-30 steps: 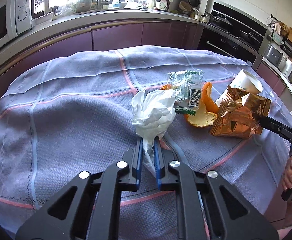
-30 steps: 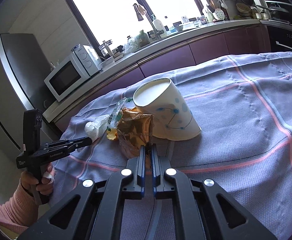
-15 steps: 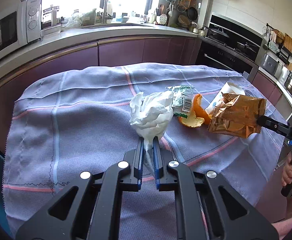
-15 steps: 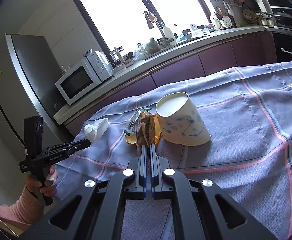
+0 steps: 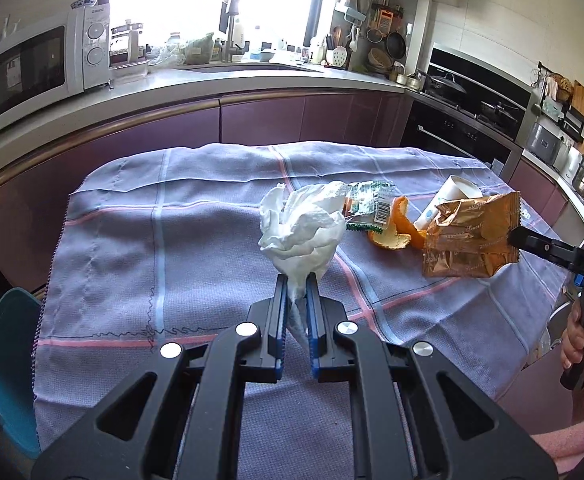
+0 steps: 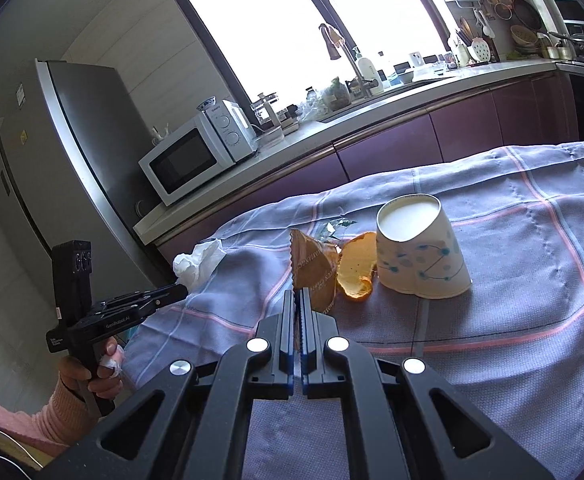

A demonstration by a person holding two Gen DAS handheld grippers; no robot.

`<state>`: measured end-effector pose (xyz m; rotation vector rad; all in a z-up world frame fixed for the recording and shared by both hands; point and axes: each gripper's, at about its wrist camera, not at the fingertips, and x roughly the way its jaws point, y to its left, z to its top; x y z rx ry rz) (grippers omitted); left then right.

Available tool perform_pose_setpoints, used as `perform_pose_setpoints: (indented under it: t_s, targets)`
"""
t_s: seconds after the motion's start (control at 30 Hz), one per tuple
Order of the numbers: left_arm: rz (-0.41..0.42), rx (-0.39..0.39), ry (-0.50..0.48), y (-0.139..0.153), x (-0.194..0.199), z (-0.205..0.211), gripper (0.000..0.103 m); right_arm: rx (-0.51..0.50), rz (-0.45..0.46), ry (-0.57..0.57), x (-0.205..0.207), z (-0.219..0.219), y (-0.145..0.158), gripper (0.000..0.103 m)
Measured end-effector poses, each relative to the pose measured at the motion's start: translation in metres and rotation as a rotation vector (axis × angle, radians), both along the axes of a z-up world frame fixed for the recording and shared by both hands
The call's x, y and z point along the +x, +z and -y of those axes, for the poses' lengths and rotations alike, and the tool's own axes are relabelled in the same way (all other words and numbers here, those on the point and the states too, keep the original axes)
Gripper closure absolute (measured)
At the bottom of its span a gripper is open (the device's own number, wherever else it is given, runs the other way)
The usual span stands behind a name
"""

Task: Collect trash
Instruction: 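Lift the tissue and gold bag off the cloth with both grippers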

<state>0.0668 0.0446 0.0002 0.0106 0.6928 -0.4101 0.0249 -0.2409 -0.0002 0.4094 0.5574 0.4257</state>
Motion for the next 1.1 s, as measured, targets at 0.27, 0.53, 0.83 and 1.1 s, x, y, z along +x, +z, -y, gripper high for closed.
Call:
perform_pose_setpoints:
  t_s: [0.27,0.53,0.83,1.1]
  targets:
    - [0.018,-0.009,0.021,0.006,-0.014,-0.014,0.094,0.047,0.010,0.038,0.001,-0.010,0.004,0.102]
    - [0.020,-0.010,0.033,0.007,-0.019,-0.023,0.094,0.062,-0.063,0.049,0.013,-0.012,-0.011,0.099]
    - [-0.002,-0.009,0.033,0.000,-0.019,-0.023,0.094,0.117,-0.130,0.027,0.026,-0.007,-0.032,0.088]
    - [-0.001,-0.010,0.033,0.002,-0.020,-0.022,0.094,0.137,-0.095,0.028,0.019,-0.005,-0.027,0.101]
